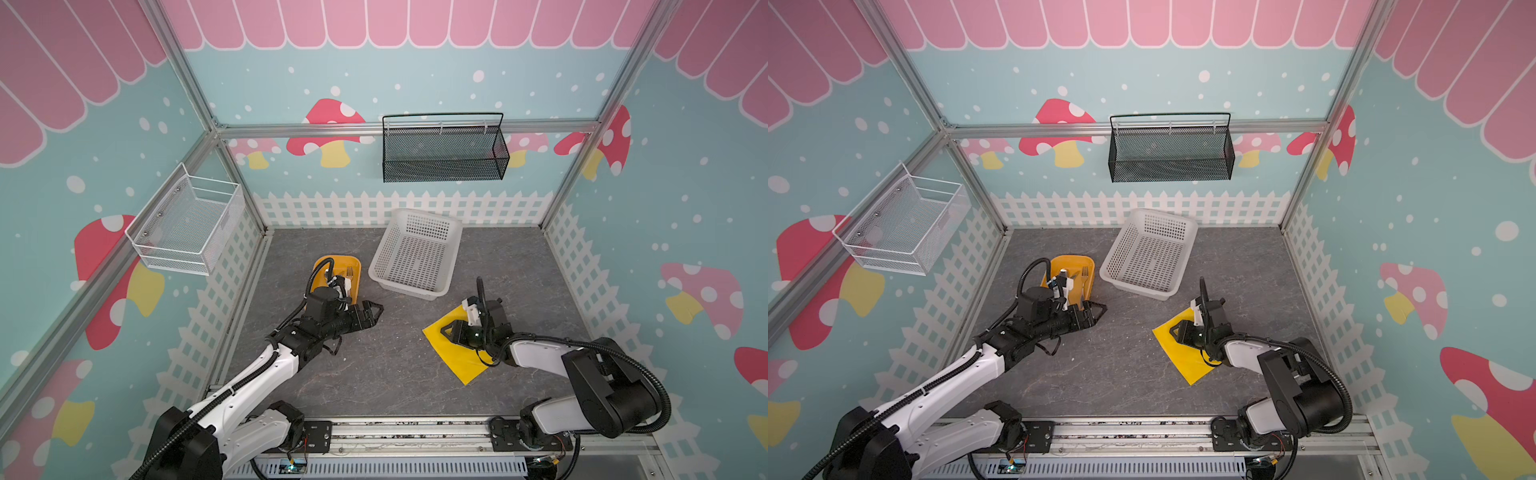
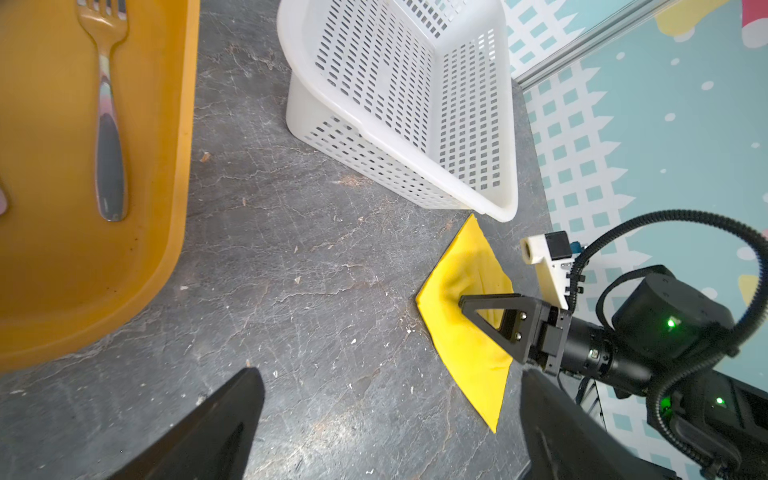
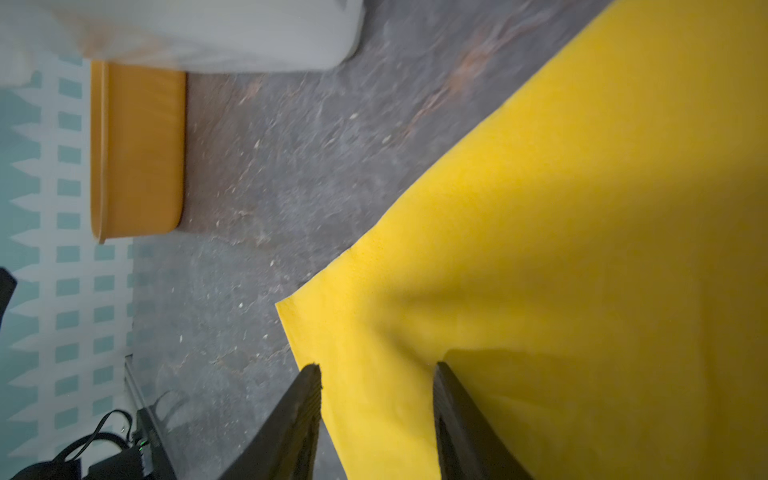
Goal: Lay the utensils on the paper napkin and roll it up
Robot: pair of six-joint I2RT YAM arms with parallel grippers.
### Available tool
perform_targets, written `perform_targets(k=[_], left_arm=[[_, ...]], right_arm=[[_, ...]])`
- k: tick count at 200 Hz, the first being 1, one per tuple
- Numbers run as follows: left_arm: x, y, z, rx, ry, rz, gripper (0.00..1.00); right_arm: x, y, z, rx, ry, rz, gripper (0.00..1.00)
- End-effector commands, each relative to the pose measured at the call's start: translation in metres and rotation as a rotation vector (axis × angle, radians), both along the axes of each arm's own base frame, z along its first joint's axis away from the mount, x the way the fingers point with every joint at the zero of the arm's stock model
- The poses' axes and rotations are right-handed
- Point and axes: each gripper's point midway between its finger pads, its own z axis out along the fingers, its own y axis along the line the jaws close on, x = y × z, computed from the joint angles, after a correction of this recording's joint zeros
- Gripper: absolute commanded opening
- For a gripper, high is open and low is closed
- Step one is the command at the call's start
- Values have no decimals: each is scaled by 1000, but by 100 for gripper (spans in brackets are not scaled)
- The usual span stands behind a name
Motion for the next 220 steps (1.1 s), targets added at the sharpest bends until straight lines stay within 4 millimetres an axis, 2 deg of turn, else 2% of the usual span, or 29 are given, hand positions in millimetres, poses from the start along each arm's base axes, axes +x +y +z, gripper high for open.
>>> perform_targets(k=[1,22,40,52,68,89,108,136,149,175,220], left_arm=[[-3,-12,5,-33,-2,-43,91],[-7,-20,1,-40,19,-76,84],[-11,-32,-2,-38,37,-111,79],[-14,-42,-5,-29,44,-136,77],[-21,-62,-8,-34,61,-188,68],[-31,-98,-13,-32,88,-270,60],[-40,-129,-29,-5,130,-325,54],[-53,-168,-50,-3,228,-409,38],[-59,-179,-60,15,256,-427,38],[-64,-185,-83,56,304,-417,38],[-66,-162,-117,128,353,-356,40]], right_arm=[[-26,19,-18,101,167,-82,47],[-28,46,1,175,138,-43,46],[-25,52,22,184,81,-19,46],[-20,39,32,135,23,-54,45],[-14,13,40,38,-56,-116,40],[-9,-34,36,-62,-78,-186,37],[-9,-61,27,-64,-60,-194,34],[-12,-68,21,-95,-56,-132,33],[-14,-66,16,-113,-38,-96,33],[-18,-65,4,-136,-2,-55,32],[-28,-59,-7,-137,34,16,35]])
